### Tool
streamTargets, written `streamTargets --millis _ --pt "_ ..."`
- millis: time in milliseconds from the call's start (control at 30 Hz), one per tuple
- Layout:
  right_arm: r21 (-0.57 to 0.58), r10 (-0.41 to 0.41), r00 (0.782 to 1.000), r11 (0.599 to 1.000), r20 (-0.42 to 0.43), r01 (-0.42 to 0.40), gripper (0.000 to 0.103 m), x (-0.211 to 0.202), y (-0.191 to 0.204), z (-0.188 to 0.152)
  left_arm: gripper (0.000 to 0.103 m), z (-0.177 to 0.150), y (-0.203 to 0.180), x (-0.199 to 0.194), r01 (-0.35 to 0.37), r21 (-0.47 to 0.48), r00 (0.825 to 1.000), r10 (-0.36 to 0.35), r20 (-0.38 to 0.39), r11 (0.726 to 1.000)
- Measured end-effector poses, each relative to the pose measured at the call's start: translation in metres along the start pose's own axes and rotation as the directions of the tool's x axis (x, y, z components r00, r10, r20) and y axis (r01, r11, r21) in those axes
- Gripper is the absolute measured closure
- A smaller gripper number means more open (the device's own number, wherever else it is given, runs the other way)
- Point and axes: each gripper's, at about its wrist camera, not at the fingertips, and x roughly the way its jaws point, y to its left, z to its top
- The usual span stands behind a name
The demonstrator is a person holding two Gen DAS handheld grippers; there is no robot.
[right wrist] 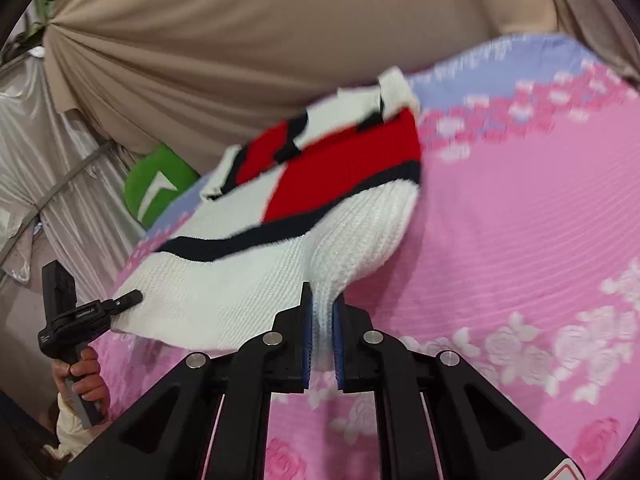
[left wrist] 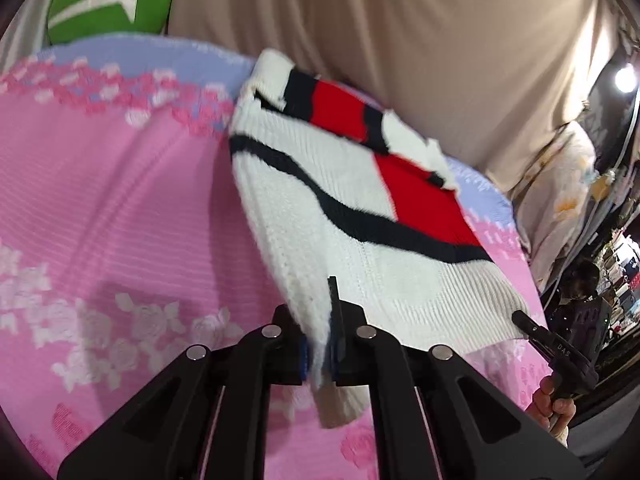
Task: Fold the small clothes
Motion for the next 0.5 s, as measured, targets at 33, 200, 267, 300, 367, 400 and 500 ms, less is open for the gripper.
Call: streamTargets --millis 33,200,267,300,367,400,500 --pt "-0.011 0.009 0.999 1.000 0.035 -0.009 0.095 -0.018 0.004 -0.001 0.098 -0.003 -0.003 -0.014 0.008 0.010 1.000 -0.008 0.016 1.000" --pt "-0.087 0.036 0.992 0.996 0.117 -0.026 0.096 -0.091 0.018 -0.020 0.098 -0.032 -0.011 -0.078 0.092 0.036 0.994 -0.094 0.061 0.995" --pt "-0.110 0.044 0.989 0.994 0.138 -0.029 0.096 -0.120 0.026 -0.031 0.098 -0.047 -0.016 -0.110 0.148 0.057 0.984 -0.153 0.096 0.987" --pt "-0.114 0.055 0.987 0.993 0.151 -0.038 0.096 -0.132 0.030 -0.034 0.098 -0.053 -0.019 -0.123 0.160 0.070 0.979 -0.168 0.118 0.985" --pt "-0.132 0.087 0.976 0.989 0.201 -0.061 0.096 -0.157 0.044 -0.036 0.098 -0.057 -0.029 -0.148 0.167 0.101 0.966 -0.183 0.181 0.981" --pt "-0.145 0.102 0.968 0.987 0.230 -0.069 0.096 -0.167 0.050 -0.032 0.098 -0.055 -0.032 -0.157 0.169 0.112 0.959 -0.189 0.209 0.979" --pt "-0.179 0.149 0.939 0.979 0.310 -0.096 0.097 -0.184 0.064 -0.007 0.097 -0.036 -0.042 -0.167 0.190 0.135 0.940 -0.219 0.260 0.973"
